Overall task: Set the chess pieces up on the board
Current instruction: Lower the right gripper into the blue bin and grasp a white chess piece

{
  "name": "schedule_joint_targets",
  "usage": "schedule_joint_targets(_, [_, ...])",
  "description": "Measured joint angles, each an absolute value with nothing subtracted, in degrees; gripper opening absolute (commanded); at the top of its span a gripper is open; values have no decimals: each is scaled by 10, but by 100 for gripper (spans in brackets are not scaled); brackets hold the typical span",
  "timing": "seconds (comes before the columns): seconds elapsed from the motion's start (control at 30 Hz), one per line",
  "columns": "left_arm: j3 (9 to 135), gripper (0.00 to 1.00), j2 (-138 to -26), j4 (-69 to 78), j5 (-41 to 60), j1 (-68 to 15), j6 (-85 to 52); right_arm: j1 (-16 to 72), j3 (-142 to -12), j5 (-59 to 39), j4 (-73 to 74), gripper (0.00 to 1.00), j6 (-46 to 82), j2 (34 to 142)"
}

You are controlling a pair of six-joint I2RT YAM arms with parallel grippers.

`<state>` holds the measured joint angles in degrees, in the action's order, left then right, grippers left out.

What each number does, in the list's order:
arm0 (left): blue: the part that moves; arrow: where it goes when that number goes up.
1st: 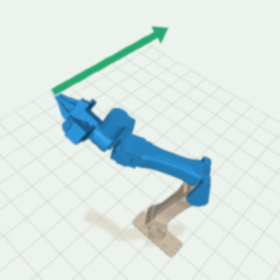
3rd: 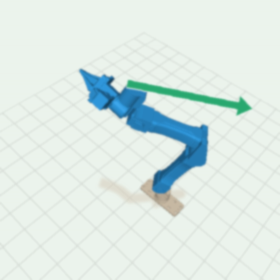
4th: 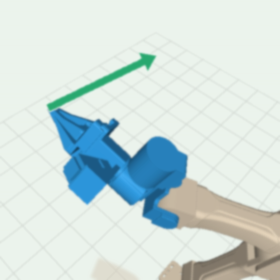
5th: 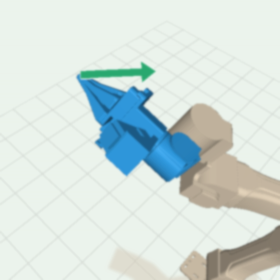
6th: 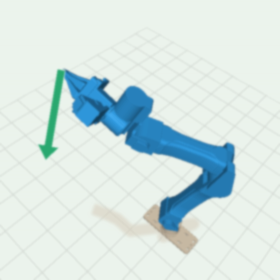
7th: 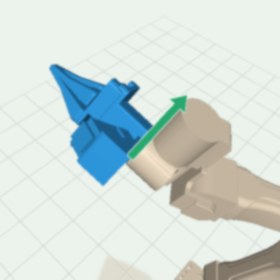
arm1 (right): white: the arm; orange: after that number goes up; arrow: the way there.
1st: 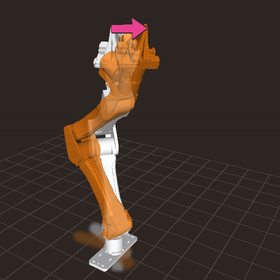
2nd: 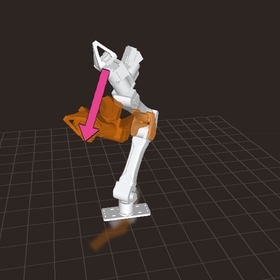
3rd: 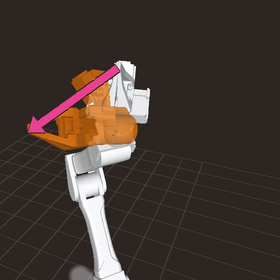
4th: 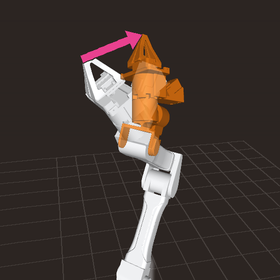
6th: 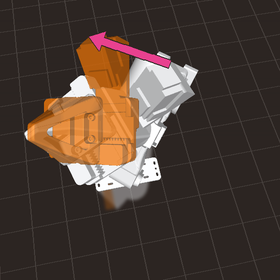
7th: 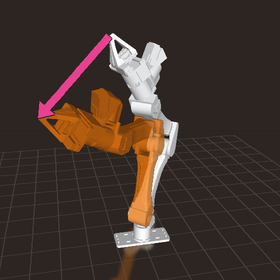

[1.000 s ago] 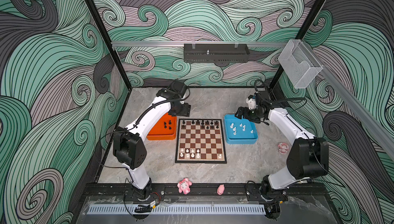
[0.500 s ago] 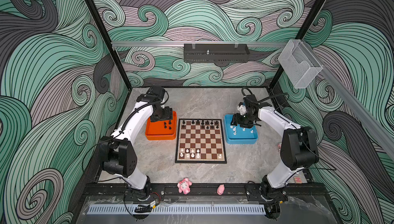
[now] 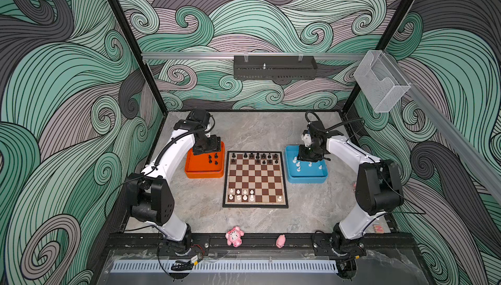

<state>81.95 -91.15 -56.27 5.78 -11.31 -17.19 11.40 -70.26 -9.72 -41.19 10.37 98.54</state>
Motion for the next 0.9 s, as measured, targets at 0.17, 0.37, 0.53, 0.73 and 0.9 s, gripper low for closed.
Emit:
schedule_joint_targets(0.17, [819, 79, -912, -561, 58, -113, -174, 117, -693, -92, -401, 31, 98, 1002])
schedule_joint_targets(0.37, [816, 79, -912, -556, 59, -113, -176, 117, -681, -88, -396, 28, 96, 1013])
schedule_joint_targets(0.53, [816, 79, -914, -556, 61, -113, -179, 117, -678, -88, -385, 27, 96, 1013])
schedule_joint_targets(0.73, [816, 79, -915, -554, 64, -113, -185, 117, -678, -88, -373, 25, 96, 1021])
schedule_joint_targets(0.9, [816, 79, -922, -553, 67, -113, -186, 117, -678, -87, -369, 24, 94, 1033])
